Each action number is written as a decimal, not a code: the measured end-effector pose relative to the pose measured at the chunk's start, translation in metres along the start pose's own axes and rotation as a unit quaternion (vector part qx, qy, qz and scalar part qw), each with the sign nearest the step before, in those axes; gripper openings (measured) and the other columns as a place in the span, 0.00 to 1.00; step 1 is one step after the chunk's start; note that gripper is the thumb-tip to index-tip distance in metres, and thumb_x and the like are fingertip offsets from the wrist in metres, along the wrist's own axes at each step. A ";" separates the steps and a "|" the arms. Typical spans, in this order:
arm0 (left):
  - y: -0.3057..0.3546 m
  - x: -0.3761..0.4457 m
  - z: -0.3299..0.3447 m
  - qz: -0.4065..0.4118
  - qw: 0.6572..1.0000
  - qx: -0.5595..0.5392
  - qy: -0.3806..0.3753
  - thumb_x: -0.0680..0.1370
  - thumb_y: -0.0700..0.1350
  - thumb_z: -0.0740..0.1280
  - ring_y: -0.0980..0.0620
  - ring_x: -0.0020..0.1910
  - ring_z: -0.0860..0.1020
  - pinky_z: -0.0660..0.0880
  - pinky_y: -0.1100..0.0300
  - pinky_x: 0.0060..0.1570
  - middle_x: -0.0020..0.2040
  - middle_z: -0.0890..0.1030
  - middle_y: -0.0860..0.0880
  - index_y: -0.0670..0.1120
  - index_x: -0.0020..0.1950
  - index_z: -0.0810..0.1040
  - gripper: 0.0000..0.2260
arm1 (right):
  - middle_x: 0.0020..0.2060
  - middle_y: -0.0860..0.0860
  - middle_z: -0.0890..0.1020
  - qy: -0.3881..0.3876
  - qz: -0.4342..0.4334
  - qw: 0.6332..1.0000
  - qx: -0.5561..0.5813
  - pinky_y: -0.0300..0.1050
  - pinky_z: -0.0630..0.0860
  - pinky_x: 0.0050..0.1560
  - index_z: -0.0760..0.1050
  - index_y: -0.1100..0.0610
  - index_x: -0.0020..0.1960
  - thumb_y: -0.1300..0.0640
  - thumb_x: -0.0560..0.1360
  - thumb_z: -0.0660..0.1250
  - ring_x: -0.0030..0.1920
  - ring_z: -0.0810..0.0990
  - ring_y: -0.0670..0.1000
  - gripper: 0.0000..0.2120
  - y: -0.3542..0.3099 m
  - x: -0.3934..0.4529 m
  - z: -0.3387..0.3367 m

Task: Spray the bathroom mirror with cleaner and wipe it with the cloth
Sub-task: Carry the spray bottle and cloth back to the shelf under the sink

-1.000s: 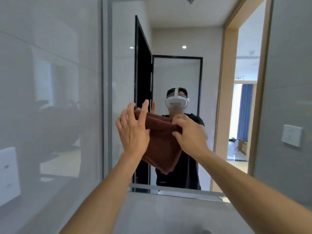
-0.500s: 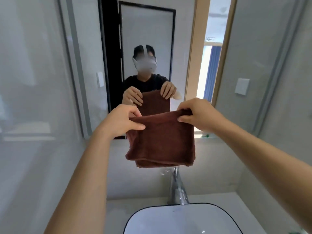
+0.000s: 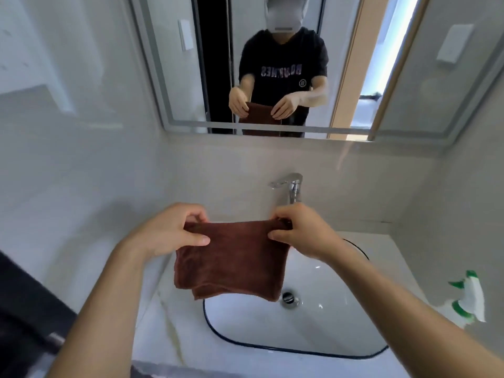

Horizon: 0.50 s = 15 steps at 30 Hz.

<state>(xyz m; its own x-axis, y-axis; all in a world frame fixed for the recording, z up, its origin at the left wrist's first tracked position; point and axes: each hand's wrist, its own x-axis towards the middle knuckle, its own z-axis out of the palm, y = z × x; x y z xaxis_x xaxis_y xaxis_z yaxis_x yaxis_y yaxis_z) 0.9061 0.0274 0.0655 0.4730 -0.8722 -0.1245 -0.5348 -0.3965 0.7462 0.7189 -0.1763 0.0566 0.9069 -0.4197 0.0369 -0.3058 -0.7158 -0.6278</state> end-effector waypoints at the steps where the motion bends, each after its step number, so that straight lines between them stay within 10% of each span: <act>1: -0.005 -0.011 0.006 -0.014 1.000 -0.007 -0.005 0.72 0.34 0.75 0.60 0.36 0.78 0.72 0.66 0.41 0.40 0.85 0.48 0.42 0.46 0.79 0.08 | 0.28 0.43 0.75 -0.015 0.006 1.000 0.021 0.31 0.65 0.31 0.73 0.46 0.33 0.60 0.72 0.73 0.29 0.73 0.40 0.15 0.003 -0.006 0.010; 8: -0.067 -0.040 0.042 -0.133 0.988 -0.031 -0.077 0.72 0.37 0.75 0.49 0.41 0.82 0.77 0.55 0.38 0.46 0.85 0.44 0.46 0.47 0.81 0.07 | 0.33 0.53 0.80 -0.156 0.120 0.957 0.212 0.39 0.78 0.30 0.80 0.57 0.41 0.67 0.73 0.72 0.29 0.80 0.48 0.07 0.033 -0.033 0.084; 15: -0.134 0.020 0.087 -0.193 0.981 0.034 -0.002 0.68 0.37 0.77 0.48 0.42 0.80 0.74 0.61 0.41 0.42 0.82 0.48 0.50 0.41 0.80 0.10 | 0.51 0.59 0.82 -0.062 0.259 0.954 0.139 0.38 0.76 0.33 0.81 0.60 0.53 0.66 0.73 0.70 0.41 0.80 0.53 0.09 0.068 0.005 0.170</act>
<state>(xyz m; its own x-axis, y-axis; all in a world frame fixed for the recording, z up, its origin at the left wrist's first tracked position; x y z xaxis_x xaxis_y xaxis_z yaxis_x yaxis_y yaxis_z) 0.9259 0.0378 -0.0937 0.6462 -0.6552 -0.3914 -0.3624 -0.7148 0.5981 0.7521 -0.1320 -0.1182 0.6875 -0.5953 -0.4160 -0.6495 -0.2477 -0.7189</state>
